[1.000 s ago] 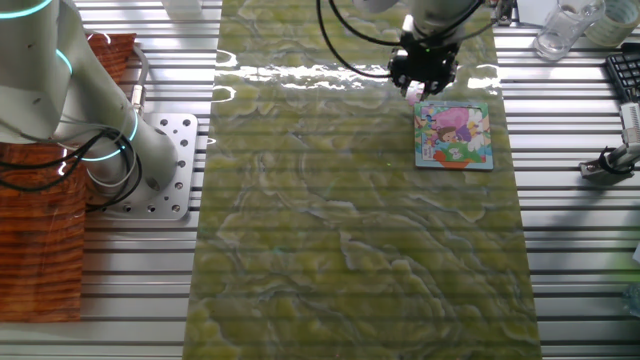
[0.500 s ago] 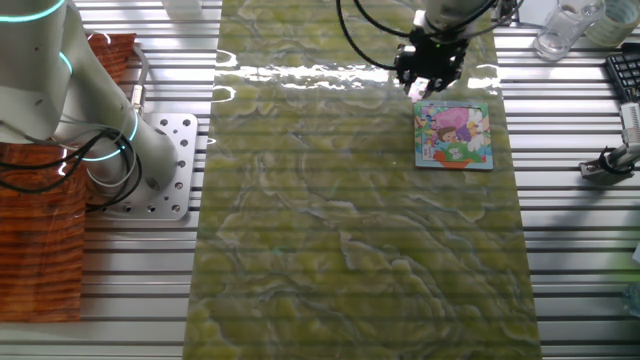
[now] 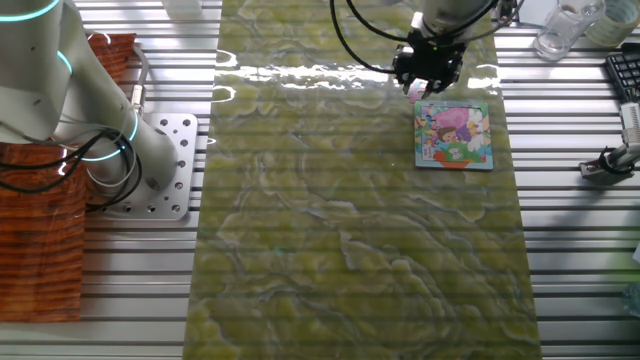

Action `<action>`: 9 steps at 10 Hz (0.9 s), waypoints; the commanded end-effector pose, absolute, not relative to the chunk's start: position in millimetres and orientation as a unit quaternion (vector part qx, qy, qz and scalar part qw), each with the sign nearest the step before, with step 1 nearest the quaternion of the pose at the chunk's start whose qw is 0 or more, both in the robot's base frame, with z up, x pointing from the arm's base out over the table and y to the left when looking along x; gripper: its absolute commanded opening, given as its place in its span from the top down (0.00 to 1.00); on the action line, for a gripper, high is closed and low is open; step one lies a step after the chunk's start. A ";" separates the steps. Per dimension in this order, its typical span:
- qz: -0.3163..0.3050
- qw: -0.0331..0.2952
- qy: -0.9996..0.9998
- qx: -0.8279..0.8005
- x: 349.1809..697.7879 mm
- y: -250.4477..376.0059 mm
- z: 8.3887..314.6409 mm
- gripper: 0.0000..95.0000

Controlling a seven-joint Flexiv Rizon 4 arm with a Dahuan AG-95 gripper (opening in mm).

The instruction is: Assemble one piece of a puzzle

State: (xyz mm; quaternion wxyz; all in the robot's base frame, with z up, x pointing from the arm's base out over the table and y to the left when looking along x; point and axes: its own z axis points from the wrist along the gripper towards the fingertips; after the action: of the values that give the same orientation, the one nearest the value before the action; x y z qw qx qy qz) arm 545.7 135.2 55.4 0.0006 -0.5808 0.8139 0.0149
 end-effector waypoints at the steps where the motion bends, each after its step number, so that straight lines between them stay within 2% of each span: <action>1: 0.016 0.000 0.827 -0.563 545.2 134.7 55.3 1.00; 9: 0.010 0.013 0.789 -0.614 544.4 115.0 54.4 1.00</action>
State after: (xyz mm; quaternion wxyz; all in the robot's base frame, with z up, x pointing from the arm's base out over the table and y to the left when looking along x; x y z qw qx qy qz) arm 543.3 113.4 55.6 0.0135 -0.6128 0.7901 0.0094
